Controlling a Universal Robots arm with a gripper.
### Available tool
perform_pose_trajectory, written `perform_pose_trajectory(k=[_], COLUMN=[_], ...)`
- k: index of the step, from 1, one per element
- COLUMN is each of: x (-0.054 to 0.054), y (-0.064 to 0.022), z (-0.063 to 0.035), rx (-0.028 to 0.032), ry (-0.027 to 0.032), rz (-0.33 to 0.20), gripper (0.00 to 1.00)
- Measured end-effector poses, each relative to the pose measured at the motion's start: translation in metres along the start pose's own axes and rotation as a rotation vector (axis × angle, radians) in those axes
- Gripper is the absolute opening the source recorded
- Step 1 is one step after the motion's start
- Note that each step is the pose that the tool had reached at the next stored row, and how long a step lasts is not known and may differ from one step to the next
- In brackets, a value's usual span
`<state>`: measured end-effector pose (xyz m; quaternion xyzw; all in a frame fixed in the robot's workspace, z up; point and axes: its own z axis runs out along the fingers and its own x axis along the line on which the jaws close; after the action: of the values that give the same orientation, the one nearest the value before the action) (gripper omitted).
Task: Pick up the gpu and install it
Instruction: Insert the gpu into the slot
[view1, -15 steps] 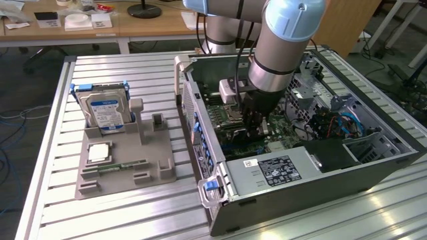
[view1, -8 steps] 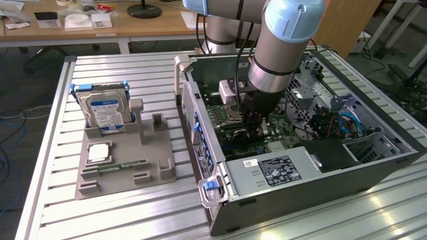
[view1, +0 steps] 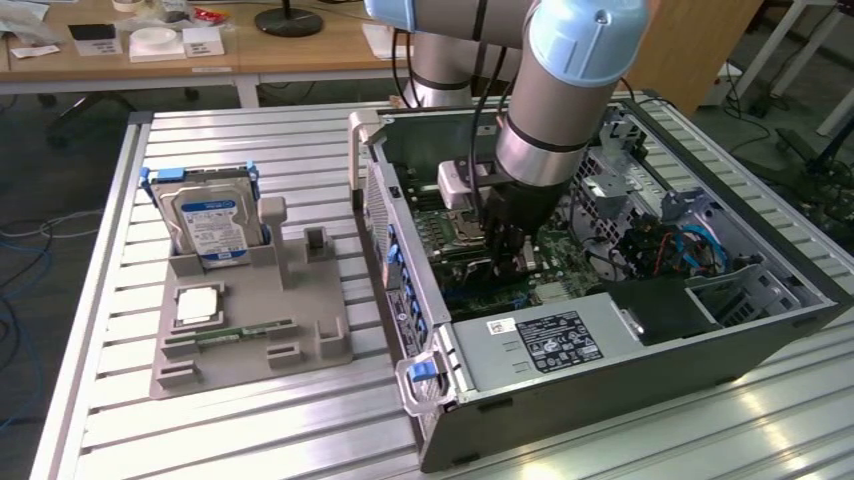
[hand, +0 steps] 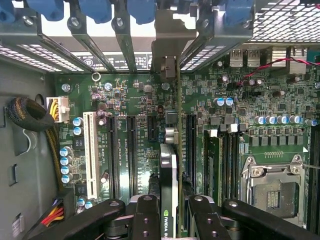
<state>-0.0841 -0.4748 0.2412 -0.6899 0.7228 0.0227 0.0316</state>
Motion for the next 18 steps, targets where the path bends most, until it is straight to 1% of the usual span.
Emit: perform_pose_trajectory(k=[8,9,10,11,12,13,16,18], x=[-0.0001,-0.0001,-0.0001,-0.0001,-0.0001,0.0000,-0.0001,-0.0003], y=[0.0000,0.0002,0.0001,0.0001,0.0001,0.0000,0.0000,0.0000], z=[0.0001,0.0005,0.0005,0.0005,0.0002,0.0001,-0.0003,-0.0028], rx=[0.0000,0.0000,0.0004,0.0004,0.0002,0.0001,0.0000,0.0001], ry=[-0.0002,-0.0014,-0.0010,-0.0011,-0.0005,-0.0003,0.0000,-0.0002], rz=[0.000,0.000,0.000,0.000,0.000,0.000,0.000,0.000], gripper=[0.27,0.27,0.27,0.33,0.33,0.40,0.40,0.40])
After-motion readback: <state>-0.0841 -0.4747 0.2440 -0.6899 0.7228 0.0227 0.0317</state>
